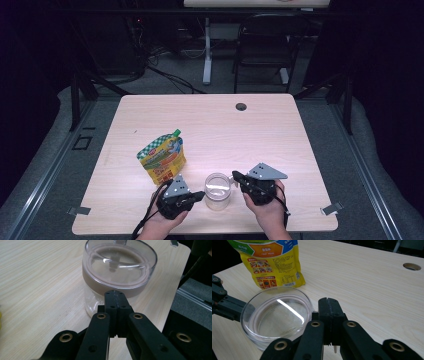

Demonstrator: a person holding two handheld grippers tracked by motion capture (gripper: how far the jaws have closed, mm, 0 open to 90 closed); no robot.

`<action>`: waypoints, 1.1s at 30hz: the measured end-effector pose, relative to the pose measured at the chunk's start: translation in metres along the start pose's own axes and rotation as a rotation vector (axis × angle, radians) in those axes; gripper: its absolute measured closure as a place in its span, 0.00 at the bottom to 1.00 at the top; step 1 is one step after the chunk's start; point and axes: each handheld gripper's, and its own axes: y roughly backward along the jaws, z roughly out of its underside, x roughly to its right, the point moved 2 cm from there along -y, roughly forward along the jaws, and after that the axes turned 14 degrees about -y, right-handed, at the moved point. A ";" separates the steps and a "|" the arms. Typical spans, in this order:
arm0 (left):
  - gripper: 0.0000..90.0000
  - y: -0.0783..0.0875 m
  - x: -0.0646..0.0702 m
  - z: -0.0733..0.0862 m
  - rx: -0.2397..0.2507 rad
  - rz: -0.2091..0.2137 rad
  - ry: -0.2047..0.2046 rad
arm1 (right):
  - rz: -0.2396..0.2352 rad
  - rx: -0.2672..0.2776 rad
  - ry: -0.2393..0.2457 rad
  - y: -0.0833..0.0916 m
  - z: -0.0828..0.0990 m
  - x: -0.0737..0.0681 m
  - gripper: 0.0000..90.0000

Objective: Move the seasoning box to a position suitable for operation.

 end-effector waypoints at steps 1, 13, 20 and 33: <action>1.00 0.000 0.000 0.000 0.003 -0.002 -0.002 | 0.000 0.000 0.000 0.000 0.000 0.000 1.00; 1.00 0.002 0.000 -0.007 0.029 0.000 -0.006 | -0.006 0.012 -0.008 0.005 0.002 -0.001 0.98; 1.00 0.005 -0.001 -0.012 0.046 0.007 -0.014 | -0.006 -0.003 0.031 0.017 0.009 -0.004 0.91; 1.00 0.006 -0.004 -0.026 0.061 0.023 -0.021 | -0.001 -0.096 0.097 0.022 0.028 -0.013 0.83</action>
